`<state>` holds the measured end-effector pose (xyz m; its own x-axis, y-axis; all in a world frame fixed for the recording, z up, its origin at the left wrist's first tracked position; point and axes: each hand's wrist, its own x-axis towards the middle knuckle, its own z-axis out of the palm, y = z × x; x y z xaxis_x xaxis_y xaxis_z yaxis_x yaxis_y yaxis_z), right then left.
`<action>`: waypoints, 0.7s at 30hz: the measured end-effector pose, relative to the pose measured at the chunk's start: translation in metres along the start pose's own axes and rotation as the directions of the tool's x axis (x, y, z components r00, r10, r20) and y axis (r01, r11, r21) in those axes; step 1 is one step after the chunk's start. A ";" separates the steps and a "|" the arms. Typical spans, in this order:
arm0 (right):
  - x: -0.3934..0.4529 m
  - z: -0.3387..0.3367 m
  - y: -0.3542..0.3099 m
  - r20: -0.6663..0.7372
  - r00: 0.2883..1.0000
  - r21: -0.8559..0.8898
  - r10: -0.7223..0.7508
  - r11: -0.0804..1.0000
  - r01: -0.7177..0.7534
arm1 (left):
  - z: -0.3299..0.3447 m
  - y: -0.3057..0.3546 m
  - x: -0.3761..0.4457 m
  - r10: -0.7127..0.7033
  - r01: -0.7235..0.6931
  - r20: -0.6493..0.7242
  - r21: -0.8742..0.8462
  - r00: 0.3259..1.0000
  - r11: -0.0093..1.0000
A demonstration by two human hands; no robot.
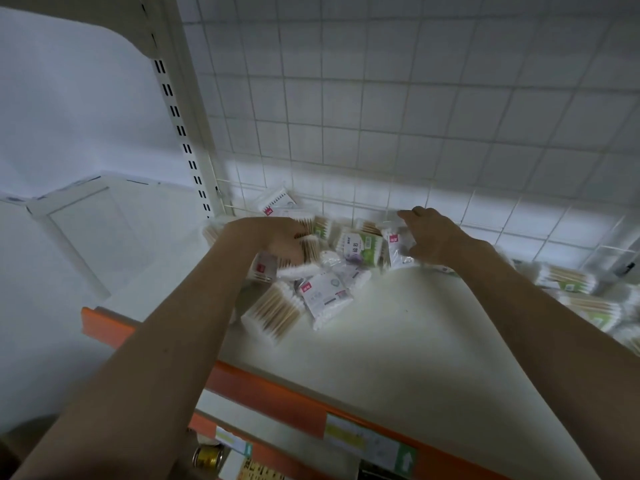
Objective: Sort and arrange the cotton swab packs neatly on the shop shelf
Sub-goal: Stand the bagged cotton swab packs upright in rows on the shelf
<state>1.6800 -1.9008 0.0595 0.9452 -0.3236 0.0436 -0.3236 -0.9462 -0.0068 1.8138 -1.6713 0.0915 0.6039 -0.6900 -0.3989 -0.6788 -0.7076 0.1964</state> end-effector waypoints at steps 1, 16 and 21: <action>0.000 0.001 -0.001 -0.019 1.000 -0.025 0.005 1.000 -0.006 | 0.002 -0.001 0.001 0.009 -0.009 -0.002 -0.018 1.000 1.000; -0.038 -0.009 -0.031 -0.144 0.989 0.039 0.045 0.998 -0.040 | 0.015 -0.010 -0.016 0.233 -0.255 -0.362 -0.015 0.903 0.967; -0.068 -0.022 -0.043 -0.225 0.971 0.120 0.083 0.991 -0.057 | 0.019 -0.008 -0.038 0.296 -0.367 -0.447 -0.079 0.844 0.927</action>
<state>1.6289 -1.8379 0.0787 0.8808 -0.3912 0.2668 -0.3695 -0.9202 -0.1293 1.7881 -1.6362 0.0877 0.4953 -0.8601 0.1224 -0.8179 -0.4142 0.3993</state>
